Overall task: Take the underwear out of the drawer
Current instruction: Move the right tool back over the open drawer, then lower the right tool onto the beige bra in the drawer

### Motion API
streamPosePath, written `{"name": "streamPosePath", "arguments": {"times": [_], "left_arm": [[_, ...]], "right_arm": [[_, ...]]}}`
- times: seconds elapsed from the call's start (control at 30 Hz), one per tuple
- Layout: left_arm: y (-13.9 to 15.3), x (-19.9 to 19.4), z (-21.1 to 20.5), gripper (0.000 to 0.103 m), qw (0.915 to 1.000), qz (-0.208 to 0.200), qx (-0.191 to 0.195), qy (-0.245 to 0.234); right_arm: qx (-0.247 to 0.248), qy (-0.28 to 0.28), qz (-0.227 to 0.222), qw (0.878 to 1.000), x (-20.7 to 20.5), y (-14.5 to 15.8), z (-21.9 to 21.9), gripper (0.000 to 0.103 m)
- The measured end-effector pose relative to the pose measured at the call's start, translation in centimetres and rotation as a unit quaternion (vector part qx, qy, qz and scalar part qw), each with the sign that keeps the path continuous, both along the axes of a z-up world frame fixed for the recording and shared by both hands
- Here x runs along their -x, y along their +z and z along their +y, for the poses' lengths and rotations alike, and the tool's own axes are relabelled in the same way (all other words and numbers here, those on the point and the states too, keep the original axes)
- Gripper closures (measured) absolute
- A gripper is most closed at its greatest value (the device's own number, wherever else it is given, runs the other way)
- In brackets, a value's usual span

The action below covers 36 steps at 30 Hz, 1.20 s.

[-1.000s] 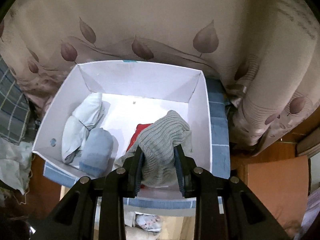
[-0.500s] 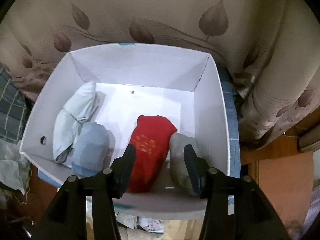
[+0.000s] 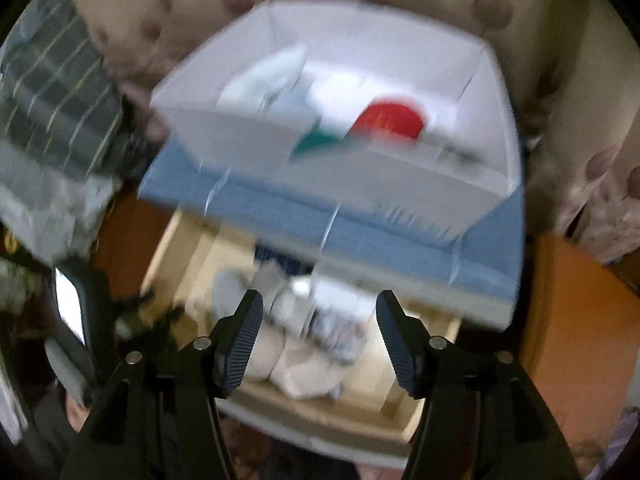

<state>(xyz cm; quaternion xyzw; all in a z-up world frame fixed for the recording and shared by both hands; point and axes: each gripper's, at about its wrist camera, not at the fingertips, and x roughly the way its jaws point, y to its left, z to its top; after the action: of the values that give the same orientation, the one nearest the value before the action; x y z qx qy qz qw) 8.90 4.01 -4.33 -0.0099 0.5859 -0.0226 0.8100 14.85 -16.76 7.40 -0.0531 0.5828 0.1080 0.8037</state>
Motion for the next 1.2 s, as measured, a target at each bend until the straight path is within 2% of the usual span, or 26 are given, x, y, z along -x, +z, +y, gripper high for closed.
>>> {"name": "streamPosePath", "arguments": {"times": [0.1, 0.23, 0.4, 0.5, 0.73, 0.87, 1.1, 1.2], "left_arm": [[0.1, 0.0, 0.3, 0.055, 1.0, -0.001, 0.002, 0.007], [0.1, 0.0, 0.9, 0.055, 0.9997, 0.001, 0.013, 0.021], [0.0, 0.0, 1.1, 0.055, 0.9995, 0.006, 0.016, 0.025], [-0.1, 0.0, 1.3, 0.055, 0.9994, 0.008, 0.02, 0.027], [-0.2, -0.1, 1.2, 0.055, 0.9993, 0.011, 0.024, 0.027], [-0.4, 0.0, 1.3, 0.055, 0.9992, 0.015, 0.027, 0.027], [-0.3, 0.0, 0.9, 0.055, 0.9995, 0.012, 0.022, 0.021], [-0.3, 0.0, 0.7, 0.055, 0.9995, 0.013, 0.021, 0.02]], "right_arm": [[0.006, 0.011, 0.045, 0.999, 1.0, -3.6, 1.3, 0.04], [0.005, 0.007, 0.099, 0.995, 1.2, -8.7, 2.8, 0.04], [-0.019, -0.009, 0.126, 0.992, 1.0, -12.3, 4.3, 0.034], [-0.023, -0.005, 0.125, 0.992, 1.0, -13.2, 5.4, 0.025], [0.009, -0.008, 0.118, 0.993, 0.8, -15.8, 6.5, 0.022], [-0.005, -0.036, 0.126, 0.991, 0.4, -15.8, 4.3, 0.022], [0.017, -0.11, 0.134, 0.985, 0.2, -16.3, -1.9, 0.022], [0.006, -0.133, 0.138, 0.982, 0.2, -16.4, -4.0, 0.022]]}}
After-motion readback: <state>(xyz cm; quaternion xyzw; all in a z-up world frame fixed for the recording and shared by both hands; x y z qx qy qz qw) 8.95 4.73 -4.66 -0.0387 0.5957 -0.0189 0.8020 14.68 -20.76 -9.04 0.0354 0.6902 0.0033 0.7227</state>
